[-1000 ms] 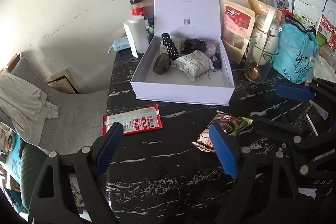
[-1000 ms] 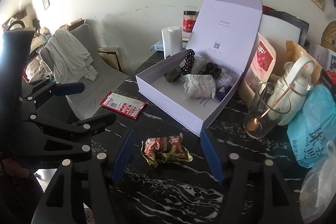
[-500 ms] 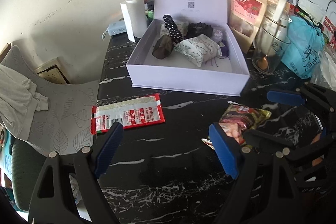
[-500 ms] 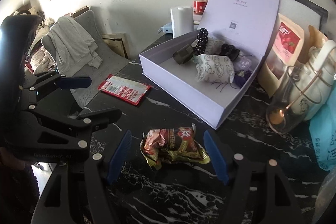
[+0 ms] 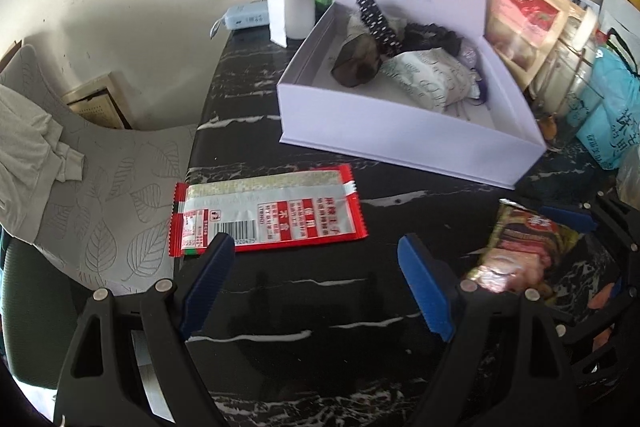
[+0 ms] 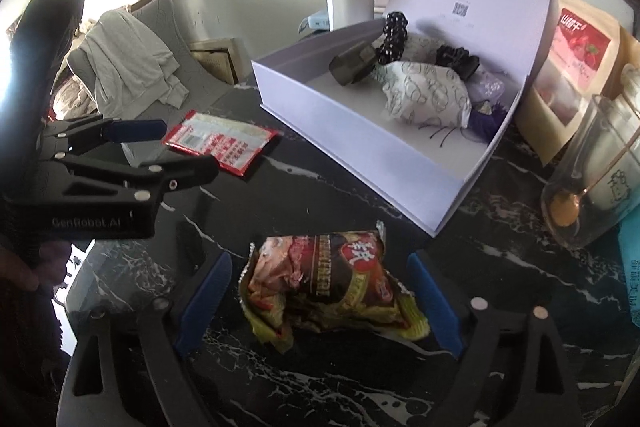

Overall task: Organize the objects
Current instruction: 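Withdraw both tools from the box back toward the snack bag on the table, then grasp the red-and-white spicy packet with the left tool while the right tool grasps the cereal bag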

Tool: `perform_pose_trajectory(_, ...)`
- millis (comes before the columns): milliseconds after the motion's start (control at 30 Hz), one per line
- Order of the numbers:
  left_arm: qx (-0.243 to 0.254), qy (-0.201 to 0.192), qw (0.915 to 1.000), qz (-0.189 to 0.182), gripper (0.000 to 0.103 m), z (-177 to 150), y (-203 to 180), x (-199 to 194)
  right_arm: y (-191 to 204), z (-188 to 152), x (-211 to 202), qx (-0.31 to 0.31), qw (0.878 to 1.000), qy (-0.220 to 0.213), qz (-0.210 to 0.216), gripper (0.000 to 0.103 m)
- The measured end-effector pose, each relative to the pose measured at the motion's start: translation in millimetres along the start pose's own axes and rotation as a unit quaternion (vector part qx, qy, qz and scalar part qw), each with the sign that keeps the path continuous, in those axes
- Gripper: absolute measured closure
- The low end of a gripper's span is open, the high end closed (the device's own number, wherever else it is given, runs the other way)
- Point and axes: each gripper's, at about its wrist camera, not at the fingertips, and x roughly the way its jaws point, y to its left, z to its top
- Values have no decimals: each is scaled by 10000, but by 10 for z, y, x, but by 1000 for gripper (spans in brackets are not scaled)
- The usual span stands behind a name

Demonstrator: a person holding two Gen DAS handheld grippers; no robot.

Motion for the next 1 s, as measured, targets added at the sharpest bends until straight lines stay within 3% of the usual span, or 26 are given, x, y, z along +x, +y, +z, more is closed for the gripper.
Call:
perform_pose_trajectory(133, -98, 195, 9995, 215, 20, 63, 157, 216, -34, -2, 108, 90, 9999, 96, 61, 13)
perform_pose_trajectory(400, 61, 309, 9991, 282, 20, 180, 342, 427, -86, 33, 247, 156, 9990, 291, 300, 14)
perform_pose_trajectory(633, -51, 268, 9994, 220, 12, 251, 421, 527, -52, 98, 315, -80, 9988, 392, 288, 14)
perform_pose_trajectory(1000, 647, 247, 9973, 240, 11, 437, 332, 705, -95, 151, 345, -139, 9986, 374, 356, 14)
